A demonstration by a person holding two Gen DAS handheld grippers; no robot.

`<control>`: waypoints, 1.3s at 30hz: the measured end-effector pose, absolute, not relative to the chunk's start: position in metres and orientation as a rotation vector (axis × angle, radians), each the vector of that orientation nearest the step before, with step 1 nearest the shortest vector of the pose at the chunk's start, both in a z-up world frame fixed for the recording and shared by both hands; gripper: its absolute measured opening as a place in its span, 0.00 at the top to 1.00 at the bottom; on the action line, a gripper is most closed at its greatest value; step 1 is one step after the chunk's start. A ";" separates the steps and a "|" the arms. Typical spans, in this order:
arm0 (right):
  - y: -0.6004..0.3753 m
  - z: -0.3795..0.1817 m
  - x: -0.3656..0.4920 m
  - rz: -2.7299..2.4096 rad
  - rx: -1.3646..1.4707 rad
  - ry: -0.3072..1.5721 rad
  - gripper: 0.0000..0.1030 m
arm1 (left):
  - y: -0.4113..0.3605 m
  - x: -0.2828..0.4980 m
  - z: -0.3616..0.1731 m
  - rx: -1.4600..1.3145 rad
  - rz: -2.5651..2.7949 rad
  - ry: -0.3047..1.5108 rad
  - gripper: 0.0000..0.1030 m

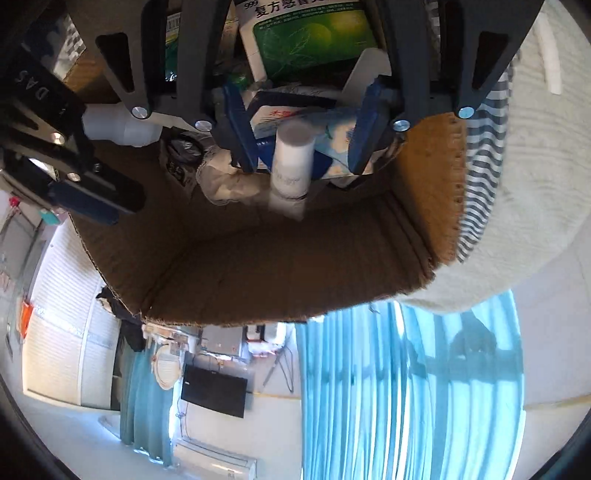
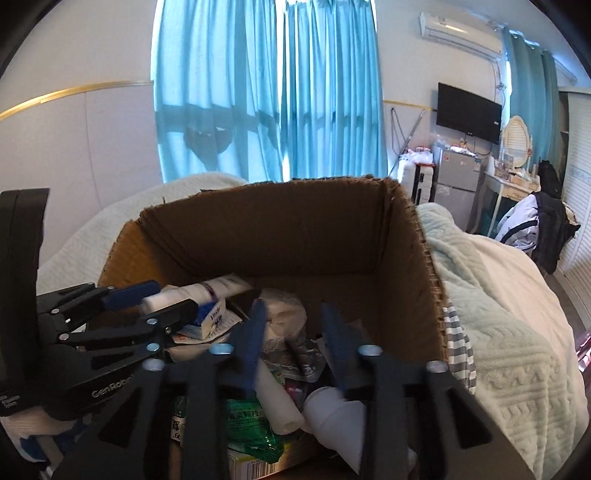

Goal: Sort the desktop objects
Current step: 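Lower the tube and hair tie into the box and open both grippers, then withdraw both grippers up and away from the box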

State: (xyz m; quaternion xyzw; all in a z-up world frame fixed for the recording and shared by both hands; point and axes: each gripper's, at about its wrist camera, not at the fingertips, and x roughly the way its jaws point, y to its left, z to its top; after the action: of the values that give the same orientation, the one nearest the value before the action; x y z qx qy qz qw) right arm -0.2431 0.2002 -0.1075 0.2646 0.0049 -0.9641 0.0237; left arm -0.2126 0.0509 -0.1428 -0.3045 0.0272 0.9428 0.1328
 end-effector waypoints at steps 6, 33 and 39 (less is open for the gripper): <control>0.205 -0.088 -0.222 -3.069 0.711 -0.012 0.51 | 0.047 -0.191 -0.124 -0.810 2.784 0.081 0.30; 0.170 0.000 -0.063 -3.248 0.299 0.016 0.00 | 0.021 -0.066 -0.057 -0.581 2.969 0.096 0.00; 0.164 -0.020 -0.036 -3.222 0.368 -0.059 0.00 | 0.008 -0.036 -0.075 -0.593 2.977 -0.023 0.00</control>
State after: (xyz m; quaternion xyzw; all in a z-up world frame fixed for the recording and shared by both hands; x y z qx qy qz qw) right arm -0.0359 0.1645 -0.0203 0.1134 -0.0183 -0.9921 -0.0510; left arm -0.0358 0.0076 -0.0754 -0.1951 -0.0075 0.9793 0.0532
